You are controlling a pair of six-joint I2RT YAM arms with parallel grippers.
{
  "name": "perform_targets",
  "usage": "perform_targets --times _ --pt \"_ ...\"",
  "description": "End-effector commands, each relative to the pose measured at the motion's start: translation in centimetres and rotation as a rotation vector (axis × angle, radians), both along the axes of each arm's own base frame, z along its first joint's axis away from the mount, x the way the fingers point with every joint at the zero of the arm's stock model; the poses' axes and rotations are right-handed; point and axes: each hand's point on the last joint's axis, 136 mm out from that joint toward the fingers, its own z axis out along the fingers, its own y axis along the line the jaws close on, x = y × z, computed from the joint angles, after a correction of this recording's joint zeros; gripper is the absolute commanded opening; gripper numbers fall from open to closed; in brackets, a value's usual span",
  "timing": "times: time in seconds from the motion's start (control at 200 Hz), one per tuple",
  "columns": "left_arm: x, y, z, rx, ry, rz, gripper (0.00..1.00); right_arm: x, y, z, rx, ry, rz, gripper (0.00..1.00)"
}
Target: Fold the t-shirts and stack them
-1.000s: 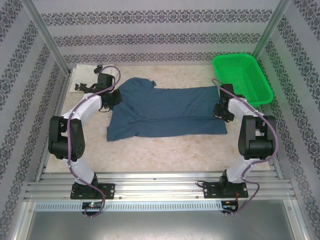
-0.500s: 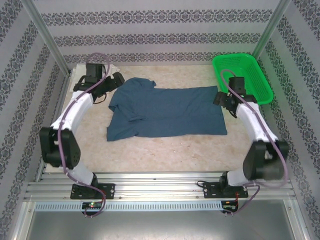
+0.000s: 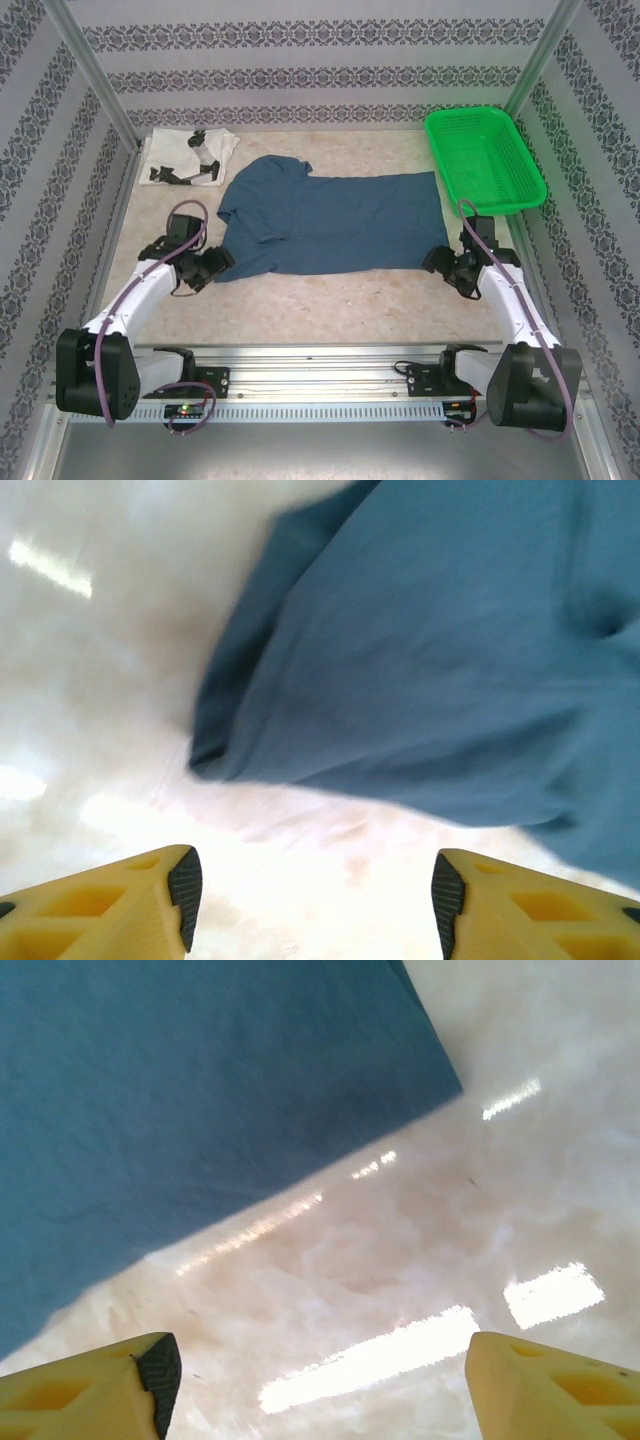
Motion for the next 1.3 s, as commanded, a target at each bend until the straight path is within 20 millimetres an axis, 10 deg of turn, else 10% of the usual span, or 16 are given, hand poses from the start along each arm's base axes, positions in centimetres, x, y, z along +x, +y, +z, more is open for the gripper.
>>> perform_targets --times 0.0,0.555,0.849,0.979,1.294 --pt "0.4 0.5 -0.2 0.003 -0.031 0.048 0.63 0.5 -0.8 0.3 -0.016 -0.017 -0.051 0.72" --pt "4.5 0.2 -3.9 -0.044 -0.115 0.127 0.47 5.0 -4.1 -4.4 0.000 0.016 -0.154 0.57" --pt "3.3 1.3 -5.2 0.028 -0.062 0.112 0.00 5.4 -4.2 -6.1 0.005 0.060 -0.153 0.50" --pt "3.4 1.5 -5.0 0.035 -0.069 0.108 0.00 6.3 -4.8 -6.1 -0.006 0.039 -0.176 0.47" --pt "3.0 3.6 -3.8 0.110 -0.090 0.104 0.00 6.7 -6.5 -6.0 -0.055 0.067 -0.201 0.01"
